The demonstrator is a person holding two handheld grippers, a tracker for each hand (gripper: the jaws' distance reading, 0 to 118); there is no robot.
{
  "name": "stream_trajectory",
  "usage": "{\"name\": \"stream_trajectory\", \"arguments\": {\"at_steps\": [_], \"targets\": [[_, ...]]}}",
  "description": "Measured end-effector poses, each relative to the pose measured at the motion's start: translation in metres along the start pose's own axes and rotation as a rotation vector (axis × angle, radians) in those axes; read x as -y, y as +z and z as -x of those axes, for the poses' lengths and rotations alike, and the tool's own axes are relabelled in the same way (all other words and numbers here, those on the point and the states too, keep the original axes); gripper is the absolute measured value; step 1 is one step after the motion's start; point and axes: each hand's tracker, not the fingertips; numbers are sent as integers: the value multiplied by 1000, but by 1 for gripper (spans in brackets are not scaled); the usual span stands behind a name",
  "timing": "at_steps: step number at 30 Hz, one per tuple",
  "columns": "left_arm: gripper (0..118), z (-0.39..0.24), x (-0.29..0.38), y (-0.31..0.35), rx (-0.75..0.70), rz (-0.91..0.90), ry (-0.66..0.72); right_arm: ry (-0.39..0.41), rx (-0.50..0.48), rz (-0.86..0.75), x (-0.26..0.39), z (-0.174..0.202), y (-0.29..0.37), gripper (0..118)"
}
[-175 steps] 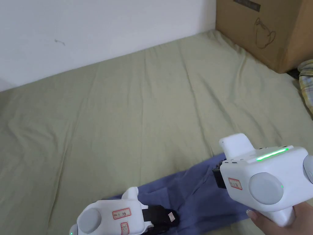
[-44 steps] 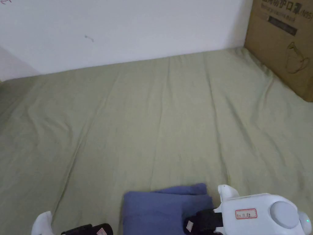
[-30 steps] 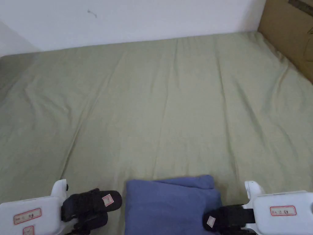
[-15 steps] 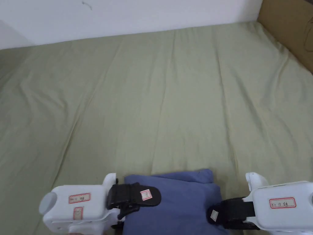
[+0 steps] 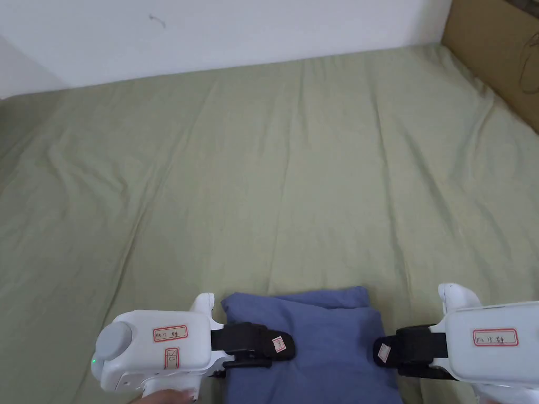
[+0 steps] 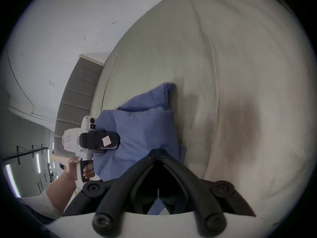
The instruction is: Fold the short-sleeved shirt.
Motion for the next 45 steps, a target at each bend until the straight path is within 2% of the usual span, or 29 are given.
{"name": "stream_trajectory", "arguments": {"at_steps": [2,7,12,16,19,22,24,28,32,33,35,36,37,39,40,45], "targets": [[26,-7,5,14,11,-17,-22,7,25,-50,-1,19,13,0],[26,-5,12,77,-21,-73,-64,107,244,-148,3,91,16,0],[26,19,13,163,-98,-128,-69,148,339,-154,16,170,-29,0],[26,47,8,236,-171,-164,-67,216,384,-136,31,233,-76,0],[26,68,0,289,-207,-177,-64,268,391,-126,43,280,-111,0],[26,88,-10,333,-248,-185,-62,317,339,-90,52,317,-139,0],[26,98,-18,360,-274,-189,-62,345,342,-91,58,339,-153,0],[26,118,-23,402,-326,-192,-54,351,359,-111,61,365,-172,0],[28,135,-23,432,-482,-184,-55,348,344,-99,65,378,-185,0],[36,138,-22,436,-513,-191,-56,358,343,-97,67,380,-188,0],[93,140,-19,442,-601,-216,-87,406,345,-83,74,383,-192,0],[110,137,-20,443,-714,-229,-144,419,346,-77,76,383,-194,0],[117,134,-21,443,-843,-251,-202,424,347,-73,79,383,-195,0],[116,127,-19,453,-885,-301,-276,424,348,-61,82,381,-196,0],[112,124,-20,456,-917,-321,-276,421,348,-54,83,379,-196,0],[112,110,-12,459,-1019,-313,-269,406,353,-42,84,374,-195,0]]}}
